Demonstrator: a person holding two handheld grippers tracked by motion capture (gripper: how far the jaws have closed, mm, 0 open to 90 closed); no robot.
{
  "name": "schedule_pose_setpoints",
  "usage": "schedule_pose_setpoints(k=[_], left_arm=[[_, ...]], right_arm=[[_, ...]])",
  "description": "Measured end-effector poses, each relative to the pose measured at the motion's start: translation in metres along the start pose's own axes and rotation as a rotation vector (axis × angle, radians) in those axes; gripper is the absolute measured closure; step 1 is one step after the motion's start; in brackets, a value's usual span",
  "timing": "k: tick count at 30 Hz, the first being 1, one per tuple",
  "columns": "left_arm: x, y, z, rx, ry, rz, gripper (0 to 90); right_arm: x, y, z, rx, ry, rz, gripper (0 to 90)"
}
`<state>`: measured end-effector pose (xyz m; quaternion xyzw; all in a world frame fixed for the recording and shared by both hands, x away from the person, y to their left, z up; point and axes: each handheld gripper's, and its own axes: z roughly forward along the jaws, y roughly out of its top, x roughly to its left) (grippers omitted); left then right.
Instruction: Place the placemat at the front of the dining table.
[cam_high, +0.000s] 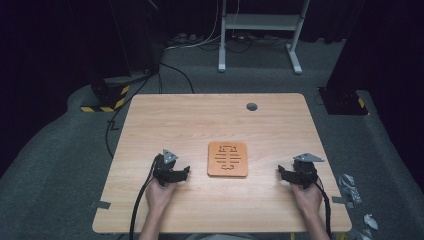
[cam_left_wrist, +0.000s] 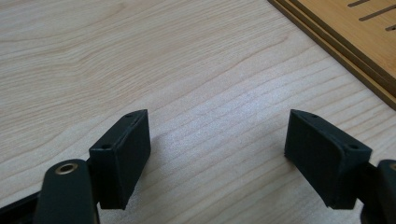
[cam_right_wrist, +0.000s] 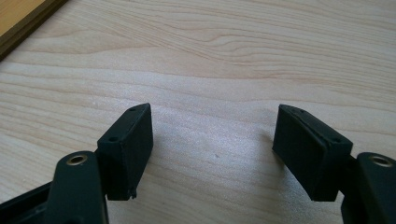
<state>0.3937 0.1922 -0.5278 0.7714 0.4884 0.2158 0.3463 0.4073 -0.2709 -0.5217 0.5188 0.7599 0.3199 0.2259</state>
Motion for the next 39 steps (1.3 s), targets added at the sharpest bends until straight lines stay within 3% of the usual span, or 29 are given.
schedule_pose_setpoints(k=[11,17,22,39], left_arm=[[0.000,0.000,0.000,0.000,-0.003,-0.002,22.4],[-0.002,0.001,0.001,0.004,0.014,-0.015,21.6],[-0.003,0.002,0.000,0.013,0.002,-0.036,20.4],[-0.024,0.014,0.005,0.002,-0.022,-0.046,21.3]], right_arm=[[0.002,0.000,0.001,-0.013,-0.017,0.012,28.8],[0.003,0.000,0.001,-0.013,-0.024,0.016,27.1],[0.005,0.000,0.002,-0.014,-0.029,0.023,26.5],[0.004,0.000,0.000,-0.001,-0.024,0.014,28.2]])
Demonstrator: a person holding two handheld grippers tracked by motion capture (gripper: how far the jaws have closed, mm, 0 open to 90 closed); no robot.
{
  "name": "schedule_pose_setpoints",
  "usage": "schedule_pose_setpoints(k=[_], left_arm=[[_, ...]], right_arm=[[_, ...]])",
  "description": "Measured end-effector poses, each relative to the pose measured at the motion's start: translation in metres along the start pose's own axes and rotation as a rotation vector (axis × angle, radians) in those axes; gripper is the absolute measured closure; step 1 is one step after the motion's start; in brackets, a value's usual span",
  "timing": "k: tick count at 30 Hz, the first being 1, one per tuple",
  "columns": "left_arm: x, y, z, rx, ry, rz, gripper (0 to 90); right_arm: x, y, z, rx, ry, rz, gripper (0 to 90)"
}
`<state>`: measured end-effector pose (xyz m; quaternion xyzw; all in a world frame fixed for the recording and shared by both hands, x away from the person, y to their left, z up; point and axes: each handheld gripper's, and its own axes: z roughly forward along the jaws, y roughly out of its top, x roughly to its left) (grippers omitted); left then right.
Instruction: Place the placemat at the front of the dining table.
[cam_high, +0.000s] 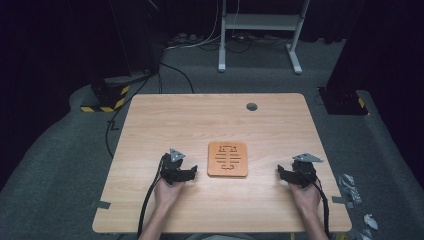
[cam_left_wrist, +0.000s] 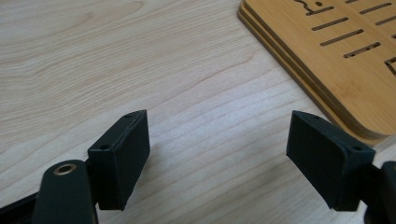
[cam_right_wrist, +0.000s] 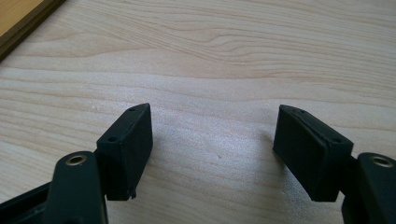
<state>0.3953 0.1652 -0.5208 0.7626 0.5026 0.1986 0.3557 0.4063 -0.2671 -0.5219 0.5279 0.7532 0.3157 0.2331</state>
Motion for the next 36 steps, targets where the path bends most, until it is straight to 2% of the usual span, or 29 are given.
schedule_pose_setpoints(k=[2,14,19,26,34,36], left_arm=[[-0.006,0.005,0.003,-0.004,-0.005,0.014,21.3],[-0.018,0.018,0.017,0.017,-0.004,0.037,20.9],[-0.020,0.021,0.019,0.023,-0.005,0.040,20.3],[-0.026,0.025,0.025,0.033,-0.008,0.045,19.6],[-0.028,0.027,0.027,0.034,-0.010,0.051,19.3],[-0.029,0.028,0.027,0.035,-0.009,0.053,19.2]], right_arm=[[0.001,-0.001,0.001,-0.016,-0.011,0.008,28.5],[0.001,-0.001,0.001,-0.017,-0.020,0.004,29.2],[0.002,0.000,0.001,-0.016,-0.018,0.013,29.9],[0.001,-0.001,0.000,-0.014,-0.019,-0.006,30.5],[0.002,-0.001,0.001,-0.021,-0.017,0.004,30.8],[0.001,-0.001,0.000,-0.015,-0.017,-0.007,30.9]])
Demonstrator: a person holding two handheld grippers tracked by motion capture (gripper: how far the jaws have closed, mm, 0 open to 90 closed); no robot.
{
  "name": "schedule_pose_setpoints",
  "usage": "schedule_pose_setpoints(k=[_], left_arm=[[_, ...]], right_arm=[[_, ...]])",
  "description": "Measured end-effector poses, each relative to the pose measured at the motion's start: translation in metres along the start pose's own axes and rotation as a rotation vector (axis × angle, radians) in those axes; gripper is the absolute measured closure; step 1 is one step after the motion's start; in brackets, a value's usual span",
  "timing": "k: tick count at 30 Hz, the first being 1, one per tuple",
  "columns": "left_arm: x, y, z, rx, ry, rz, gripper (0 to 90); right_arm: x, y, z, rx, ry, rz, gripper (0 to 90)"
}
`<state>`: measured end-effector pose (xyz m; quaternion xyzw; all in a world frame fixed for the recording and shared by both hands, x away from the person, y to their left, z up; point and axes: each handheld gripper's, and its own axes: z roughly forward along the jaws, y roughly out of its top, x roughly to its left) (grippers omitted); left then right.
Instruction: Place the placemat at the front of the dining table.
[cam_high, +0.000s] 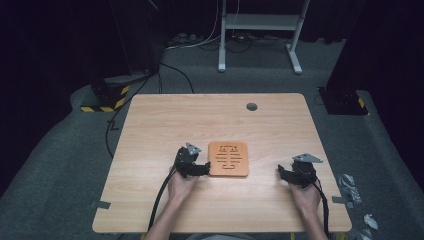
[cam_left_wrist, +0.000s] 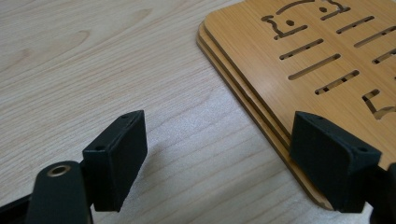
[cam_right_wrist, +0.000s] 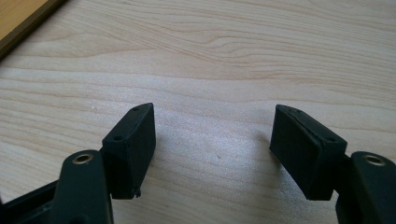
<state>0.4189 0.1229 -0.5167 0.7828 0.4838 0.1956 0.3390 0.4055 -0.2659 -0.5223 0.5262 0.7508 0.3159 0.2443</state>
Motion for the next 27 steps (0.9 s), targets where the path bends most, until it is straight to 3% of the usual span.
schedule_pose_setpoints(k=[27], left_arm=[[-0.0106,0.0082,0.0079,-0.008,-0.006,0.007,16.8]], right_arm=[[0.0001,0.0000,0.0006,-0.006,0.005,0.012,31.8]])
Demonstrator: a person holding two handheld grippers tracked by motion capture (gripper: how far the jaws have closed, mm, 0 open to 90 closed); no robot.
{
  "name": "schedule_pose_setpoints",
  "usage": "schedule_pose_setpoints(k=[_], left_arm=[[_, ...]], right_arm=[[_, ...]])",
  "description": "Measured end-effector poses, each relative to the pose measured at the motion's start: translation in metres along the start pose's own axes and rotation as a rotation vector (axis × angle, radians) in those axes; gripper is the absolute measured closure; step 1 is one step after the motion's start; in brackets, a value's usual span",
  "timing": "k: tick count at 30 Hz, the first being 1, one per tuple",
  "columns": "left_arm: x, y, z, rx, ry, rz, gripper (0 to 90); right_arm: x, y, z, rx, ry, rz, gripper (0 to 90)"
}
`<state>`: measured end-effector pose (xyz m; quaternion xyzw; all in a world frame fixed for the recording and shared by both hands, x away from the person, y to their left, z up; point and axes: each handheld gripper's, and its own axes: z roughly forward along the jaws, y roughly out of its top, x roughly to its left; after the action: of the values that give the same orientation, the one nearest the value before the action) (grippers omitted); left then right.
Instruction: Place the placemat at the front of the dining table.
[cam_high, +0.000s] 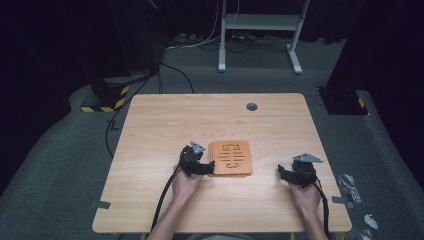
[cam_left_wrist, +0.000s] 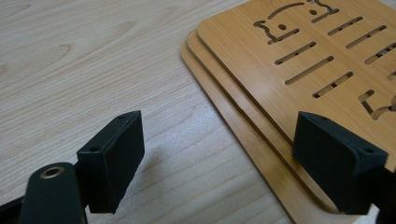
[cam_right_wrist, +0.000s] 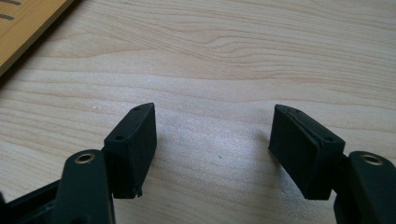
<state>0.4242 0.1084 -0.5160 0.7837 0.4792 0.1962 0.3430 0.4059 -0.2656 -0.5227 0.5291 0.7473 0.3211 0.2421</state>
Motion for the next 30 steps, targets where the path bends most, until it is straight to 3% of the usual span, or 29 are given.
schedule_pose_setpoints(k=[7,8,16,19,23,30], left_arm=[[-0.006,0.003,0.004,0.002,-0.005,0.010,15.9],[-0.007,0.004,0.005,0.008,-0.006,0.026,15.9],[-0.012,0.007,0.008,0.003,-0.019,0.043,15.5],[-0.012,0.007,0.008,0.007,-0.015,0.038,14.7],[-0.013,0.007,0.006,-0.004,-0.025,0.028,14.4],[-0.017,0.007,0.005,-0.017,-0.033,0.027,14.4]], right_arm=[[0.000,0.000,0.000,0.003,-0.001,0.002,30.3],[0.000,0.000,0.000,0.001,-0.019,-0.002,29.4],[-0.001,0.000,0.001,0.005,0.006,-0.001,27.6],[0.002,0.002,-0.001,0.035,0.050,-0.007,26.7],[0.009,0.008,-0.001,0.012,0.077,-0.022,26.6],[0.023,0.022,0.006,0.016,0.165,-0.035,26.7]])
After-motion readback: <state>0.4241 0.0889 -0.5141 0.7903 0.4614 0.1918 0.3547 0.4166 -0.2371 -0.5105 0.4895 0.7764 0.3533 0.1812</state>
